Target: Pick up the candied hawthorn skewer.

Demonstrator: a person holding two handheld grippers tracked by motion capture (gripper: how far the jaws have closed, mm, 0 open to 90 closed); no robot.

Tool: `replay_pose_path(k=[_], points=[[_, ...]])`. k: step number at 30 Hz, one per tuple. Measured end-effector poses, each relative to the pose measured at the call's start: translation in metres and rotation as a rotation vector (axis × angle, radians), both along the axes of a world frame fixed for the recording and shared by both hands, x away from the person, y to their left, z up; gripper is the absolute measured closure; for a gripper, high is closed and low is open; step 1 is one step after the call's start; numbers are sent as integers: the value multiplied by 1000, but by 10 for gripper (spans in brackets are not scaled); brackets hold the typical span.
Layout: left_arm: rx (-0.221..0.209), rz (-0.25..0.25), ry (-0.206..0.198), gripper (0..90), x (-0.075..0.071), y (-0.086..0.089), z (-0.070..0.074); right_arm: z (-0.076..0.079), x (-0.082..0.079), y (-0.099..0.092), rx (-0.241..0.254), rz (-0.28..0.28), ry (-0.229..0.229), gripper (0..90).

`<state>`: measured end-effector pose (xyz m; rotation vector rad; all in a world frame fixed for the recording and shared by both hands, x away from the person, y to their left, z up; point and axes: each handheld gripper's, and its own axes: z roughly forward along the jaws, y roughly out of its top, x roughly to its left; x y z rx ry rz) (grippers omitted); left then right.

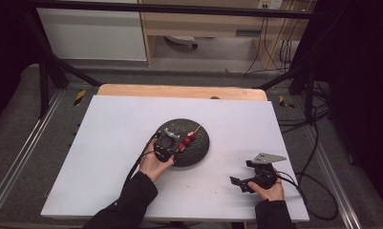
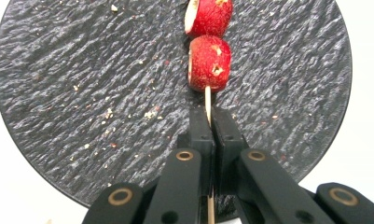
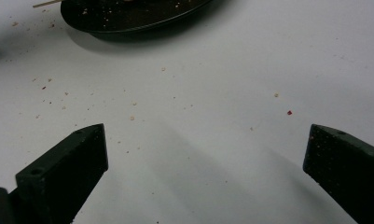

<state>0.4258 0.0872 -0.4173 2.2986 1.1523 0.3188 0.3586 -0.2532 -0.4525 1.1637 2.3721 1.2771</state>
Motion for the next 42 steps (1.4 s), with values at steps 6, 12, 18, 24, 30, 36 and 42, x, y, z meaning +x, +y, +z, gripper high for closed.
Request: replay_pose_path(k=[6,12,18,24,30,36,42], points=[[-39,-3,-27,879,-4,5,5,0,0,0,-2,-1,2,8],[-84,-12,-54,879,-12,15,11,0,0,0,-6,-2,1,8],[-130,-28,-84,879,-22,30,16,0,-1,0,0,-9,4,8],[-176,-42,-120,879,-33,46,19,0,0,0,2,-14,0,9],[-215,-55,-147,879,-44,60,19,1,-1,0,17,-21,1,8],[-245,-61,-185,879,-56,71,17,2,0,4,17,-20,3,6],[-276,-68,-208,879,-65,84,12,5,0,12,15,-17,-8,5]])
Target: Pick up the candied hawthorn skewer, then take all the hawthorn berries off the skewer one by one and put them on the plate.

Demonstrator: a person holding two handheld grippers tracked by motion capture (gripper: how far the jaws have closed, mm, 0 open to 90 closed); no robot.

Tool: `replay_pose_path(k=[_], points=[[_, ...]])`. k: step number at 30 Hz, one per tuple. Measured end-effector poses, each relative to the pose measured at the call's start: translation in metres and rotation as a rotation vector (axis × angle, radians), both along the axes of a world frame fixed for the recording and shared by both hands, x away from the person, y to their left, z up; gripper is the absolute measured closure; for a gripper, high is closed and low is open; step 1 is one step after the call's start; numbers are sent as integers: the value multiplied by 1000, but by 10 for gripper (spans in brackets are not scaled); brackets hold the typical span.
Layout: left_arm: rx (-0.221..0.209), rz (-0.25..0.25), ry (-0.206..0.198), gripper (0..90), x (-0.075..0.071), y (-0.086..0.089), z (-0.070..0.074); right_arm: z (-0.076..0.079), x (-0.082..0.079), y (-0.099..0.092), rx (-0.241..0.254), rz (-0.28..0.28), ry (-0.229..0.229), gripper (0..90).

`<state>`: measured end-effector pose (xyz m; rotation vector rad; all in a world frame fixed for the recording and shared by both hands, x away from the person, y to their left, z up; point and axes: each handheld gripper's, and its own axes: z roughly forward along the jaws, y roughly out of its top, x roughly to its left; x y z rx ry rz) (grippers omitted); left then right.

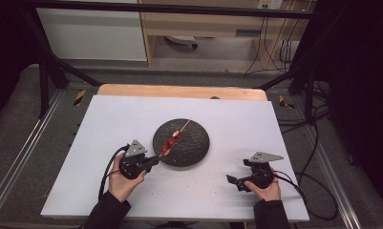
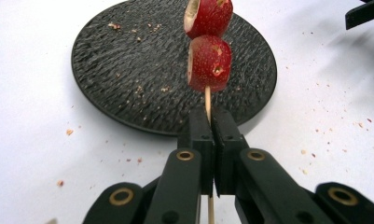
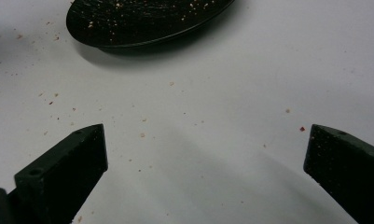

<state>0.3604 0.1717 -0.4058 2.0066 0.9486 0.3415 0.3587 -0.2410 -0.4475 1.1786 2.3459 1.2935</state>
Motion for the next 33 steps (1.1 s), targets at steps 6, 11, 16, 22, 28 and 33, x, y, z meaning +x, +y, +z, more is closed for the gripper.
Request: replay_pose_path(k=[6,11,16,22,28,33], points=[[-28,-1,-22,879,-8,12,-5,3,0,4,31,-8,-1,5],[-47,-6,-33,879,-12,17,-8,8,0,15,41,-12,-6,5],[-55,-10,-34,878,-18,21,-15,12,1,28,34,-5,-16,5],[-57,-6,-42,878,-20,25,-21,19,5,47,35,3,-9,6],[-62,-13,-52,878,-23,23,-23,29,11,78,72,49,-14,9],[-55,-24,-52,879,-25,19,-26,34,15,96,104,57,-9,19]])
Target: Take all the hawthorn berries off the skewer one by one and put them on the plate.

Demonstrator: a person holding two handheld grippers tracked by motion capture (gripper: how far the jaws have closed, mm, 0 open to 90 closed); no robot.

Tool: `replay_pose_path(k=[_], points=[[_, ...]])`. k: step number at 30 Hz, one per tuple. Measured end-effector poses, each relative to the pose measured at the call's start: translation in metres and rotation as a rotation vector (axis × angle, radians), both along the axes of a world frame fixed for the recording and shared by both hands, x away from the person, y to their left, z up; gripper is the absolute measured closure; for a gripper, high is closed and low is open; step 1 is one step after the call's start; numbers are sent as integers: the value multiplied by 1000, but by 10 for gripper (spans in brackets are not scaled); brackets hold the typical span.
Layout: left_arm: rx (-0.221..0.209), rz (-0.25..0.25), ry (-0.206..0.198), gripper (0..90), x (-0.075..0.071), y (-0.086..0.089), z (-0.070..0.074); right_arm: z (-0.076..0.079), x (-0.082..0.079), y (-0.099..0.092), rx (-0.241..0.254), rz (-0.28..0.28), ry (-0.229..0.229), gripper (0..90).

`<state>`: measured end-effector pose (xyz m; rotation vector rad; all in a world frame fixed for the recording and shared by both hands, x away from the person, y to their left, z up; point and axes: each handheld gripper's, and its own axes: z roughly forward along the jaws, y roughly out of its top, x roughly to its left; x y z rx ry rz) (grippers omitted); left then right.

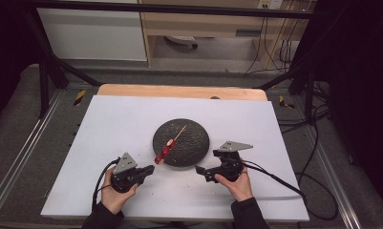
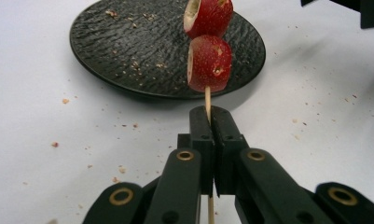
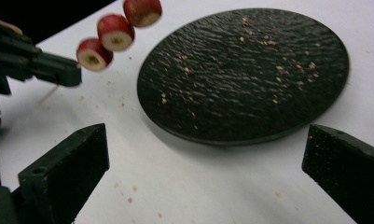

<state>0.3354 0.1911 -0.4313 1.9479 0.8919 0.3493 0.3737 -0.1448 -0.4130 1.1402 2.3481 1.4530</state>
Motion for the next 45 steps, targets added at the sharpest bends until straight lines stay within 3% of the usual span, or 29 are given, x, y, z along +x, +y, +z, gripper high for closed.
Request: replay_pose_path(k=[12,23,35,45], points=[[0,-30,-13,879,-6,-11,-2,14,14,26,114,3,21,74],[4,-54,-20,879,-9,-23,-4,15,24,34,194,3,58,222],[-3,-79,-34,879,-14,-32,-3,11,26,36,225,14,59,432],[-6,-86,-45,879,-16,-34,-2,10,26,37,242,35,85,598]])
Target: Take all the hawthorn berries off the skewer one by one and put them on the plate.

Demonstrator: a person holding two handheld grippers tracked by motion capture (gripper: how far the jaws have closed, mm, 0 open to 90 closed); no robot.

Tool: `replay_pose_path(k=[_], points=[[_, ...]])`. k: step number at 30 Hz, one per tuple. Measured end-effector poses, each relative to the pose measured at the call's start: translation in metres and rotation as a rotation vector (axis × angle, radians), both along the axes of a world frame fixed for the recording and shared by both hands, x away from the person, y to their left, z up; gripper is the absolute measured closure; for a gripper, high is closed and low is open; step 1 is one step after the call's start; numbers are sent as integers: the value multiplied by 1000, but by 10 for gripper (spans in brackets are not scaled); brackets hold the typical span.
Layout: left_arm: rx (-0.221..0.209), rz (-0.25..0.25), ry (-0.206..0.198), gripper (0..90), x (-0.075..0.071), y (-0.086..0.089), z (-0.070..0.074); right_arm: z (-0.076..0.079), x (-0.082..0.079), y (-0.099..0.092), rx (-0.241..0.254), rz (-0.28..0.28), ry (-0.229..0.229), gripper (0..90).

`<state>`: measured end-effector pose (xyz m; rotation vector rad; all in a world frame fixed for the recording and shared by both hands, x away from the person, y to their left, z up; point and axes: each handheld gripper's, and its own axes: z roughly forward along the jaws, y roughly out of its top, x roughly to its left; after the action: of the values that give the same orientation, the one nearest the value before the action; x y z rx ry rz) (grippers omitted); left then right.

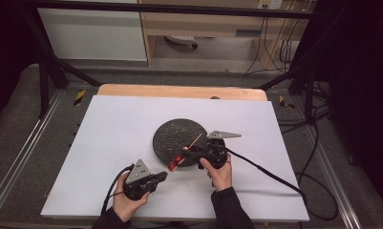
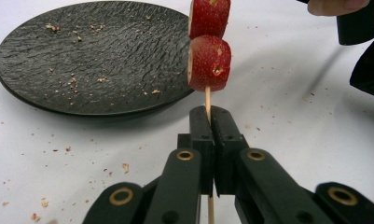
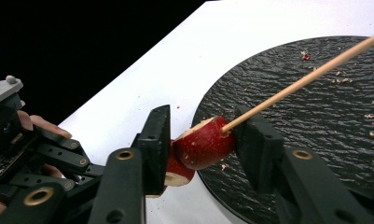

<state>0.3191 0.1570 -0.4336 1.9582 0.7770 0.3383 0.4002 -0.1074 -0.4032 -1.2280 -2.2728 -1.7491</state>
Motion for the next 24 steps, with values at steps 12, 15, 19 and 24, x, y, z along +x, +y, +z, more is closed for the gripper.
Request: replay_pose_path(k=[12,15,19,24], points=[[0,-3,-3,879,-1,1,0,3,2,-3,1,-17,7,608],[-2,-2,-5,879,-1,2,0,7,4,-6,1,-29,2,608],[-2,-2,-4,879,-1,4,0,11,9,-10,-1,-43,-2,609],[-2,0,-4,879,-2,7,-1,17,15,-15,2,-63,-3,610]])
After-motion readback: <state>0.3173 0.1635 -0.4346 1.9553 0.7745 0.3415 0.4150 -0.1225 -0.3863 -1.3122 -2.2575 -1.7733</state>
